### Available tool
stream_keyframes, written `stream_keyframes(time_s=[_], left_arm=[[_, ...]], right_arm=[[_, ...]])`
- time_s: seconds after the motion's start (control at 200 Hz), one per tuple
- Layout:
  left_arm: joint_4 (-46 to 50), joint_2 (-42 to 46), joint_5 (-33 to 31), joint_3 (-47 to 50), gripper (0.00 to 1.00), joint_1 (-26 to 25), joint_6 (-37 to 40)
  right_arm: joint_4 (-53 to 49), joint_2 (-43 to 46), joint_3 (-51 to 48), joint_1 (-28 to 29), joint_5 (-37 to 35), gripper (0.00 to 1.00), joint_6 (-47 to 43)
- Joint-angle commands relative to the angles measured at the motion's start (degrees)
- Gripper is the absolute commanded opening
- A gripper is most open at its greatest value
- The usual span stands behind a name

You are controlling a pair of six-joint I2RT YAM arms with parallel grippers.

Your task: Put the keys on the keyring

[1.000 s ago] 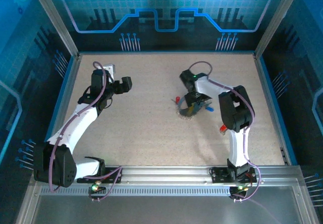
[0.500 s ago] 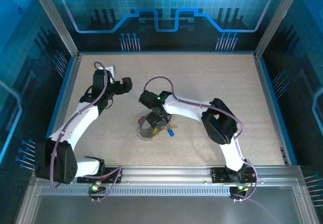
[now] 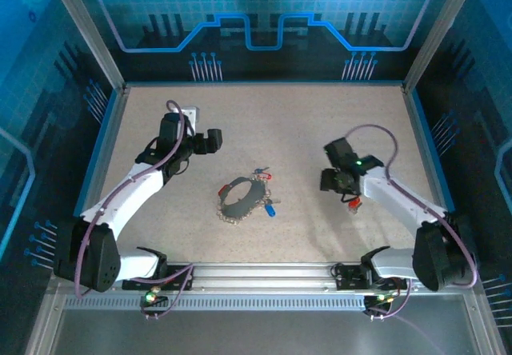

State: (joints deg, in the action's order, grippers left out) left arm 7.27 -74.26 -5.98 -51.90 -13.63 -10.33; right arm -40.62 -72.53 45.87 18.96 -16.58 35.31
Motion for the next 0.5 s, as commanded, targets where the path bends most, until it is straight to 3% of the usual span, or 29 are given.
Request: stream_keyframes(time_s=[0.0,0.16,0.285,0.39,0.495], left_arm=[[-0.7,1.5,-1.6,0.9,0.99,-0.5,1.7],[-1.2,3.0,-2.5,1.3,0.99,-1.6,2.9],[-1.0,3.1,-2.6,0.9,0.99,-1.8,3.5],[-1.2,3.3,-2.9,1.2,0.99,-1.8,3.5],[-0.8,3.7,-3.3,1.0,0.99,-2.3,4.2]], right_arm=[[4.1,3.9,-5.6,-6.3,7.7,0.62,4.8],[5.1,3.1,-9.1,-15.9,15.4,0.6,2.6],[6.6,1.2,-9.6,-16.6,15.8,0.58,-1.2],[7.7,-0.9,-9.7,-16.7,18.3,0.51,-2.0],[9.8,-2.3,-11.3,-16.7,17.2,0.52,-1.9]])
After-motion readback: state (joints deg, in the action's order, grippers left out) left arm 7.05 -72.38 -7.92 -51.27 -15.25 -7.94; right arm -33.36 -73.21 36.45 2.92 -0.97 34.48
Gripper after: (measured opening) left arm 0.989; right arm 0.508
